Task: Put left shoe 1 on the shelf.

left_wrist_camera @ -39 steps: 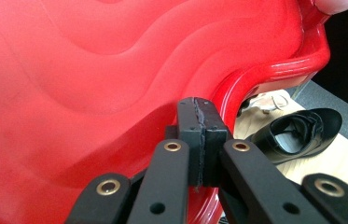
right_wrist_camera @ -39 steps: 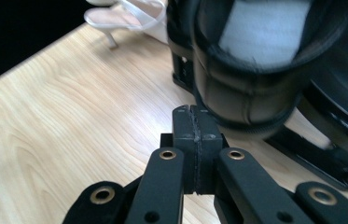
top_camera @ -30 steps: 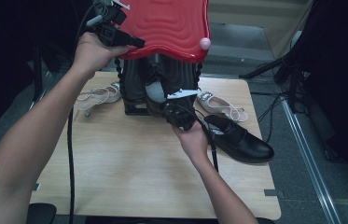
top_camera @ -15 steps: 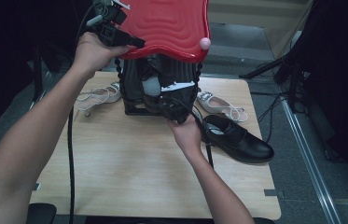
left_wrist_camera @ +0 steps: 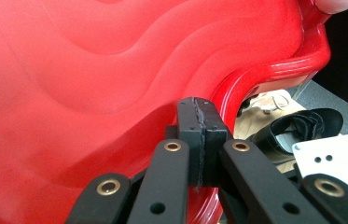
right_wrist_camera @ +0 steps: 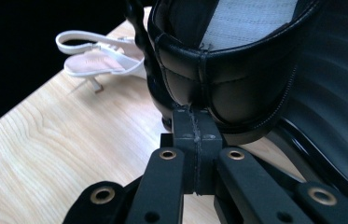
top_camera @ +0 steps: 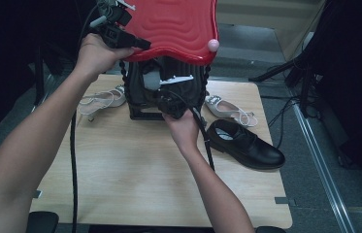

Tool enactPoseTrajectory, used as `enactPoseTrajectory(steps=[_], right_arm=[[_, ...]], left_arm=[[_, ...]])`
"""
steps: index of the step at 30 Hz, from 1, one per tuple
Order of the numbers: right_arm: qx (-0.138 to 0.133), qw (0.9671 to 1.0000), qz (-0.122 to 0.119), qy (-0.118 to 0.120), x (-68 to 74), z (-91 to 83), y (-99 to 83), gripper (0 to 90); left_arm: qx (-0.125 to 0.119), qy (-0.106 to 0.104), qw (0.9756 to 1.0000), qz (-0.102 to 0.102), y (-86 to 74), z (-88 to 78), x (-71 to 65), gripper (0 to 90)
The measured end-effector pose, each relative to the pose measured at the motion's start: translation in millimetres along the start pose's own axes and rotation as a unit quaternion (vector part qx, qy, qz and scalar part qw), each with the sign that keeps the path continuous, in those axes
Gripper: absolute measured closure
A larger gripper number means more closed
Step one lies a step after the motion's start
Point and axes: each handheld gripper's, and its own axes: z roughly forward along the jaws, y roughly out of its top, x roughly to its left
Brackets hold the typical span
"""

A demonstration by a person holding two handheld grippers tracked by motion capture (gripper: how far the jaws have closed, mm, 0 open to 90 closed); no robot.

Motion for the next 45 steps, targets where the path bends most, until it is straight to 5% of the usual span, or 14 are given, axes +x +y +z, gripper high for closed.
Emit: enactPoseTrajectory(steps=[7,18,27,29,31,40,42,45], right_arm=[[-0.009,0.9999,0.007,0.009,2.8,12.5,9.1,90.0],[0.013,0.9999,-0.001,0.004,7.4,34.0,17.1,90.0],[0.015,0.9995,-0.014,0.026,7.7,20.3,6.9,90.0],[0.015,0.9994,-0.016,0.028,7.3,17.0,4.9,90.0],[0.014,0.9989,-0.017,0.040,5.8,6.6,-1.6,89.0],[0.012,0.9964,-0.029,0.079,1.4,-20.1,-16.3,70.5],[0.010,0.9938,-0.067,0.088,1.5,-28.2,-27.4,64.1],[0.010,0.9933,-0.074,0.089,2.7,-37.8,-38.9,62.9]], left_arm=[[-0.003,0.001,1.0000,0.003,-1.0,-0.2,-0.1,90.0],[-0.003,0.002,1.0000,0.004,-0.9,-0.3,0.0,90.0],[0.003,0.001,1.0000,-0.002,0.9,-0.6,1.0,90.0],[0.006,-0.007,0.9998,-0.016,2.8,-2.3,1.9,90.0],[0.001,-0.020,0.9994,-0.027,5.2,-5.5,3.0,84.0],[-0.002,-0.033,0.9994,-0.009,2.0,-22.9,-14.3,56.8],[0.002,-0.038,0.9993,-0.004,-5.5,-27.8,-19.8,51.9],[0.004,-0.042,0.9991,0.000,-12.2,-31.0,-24.0,47.6]])
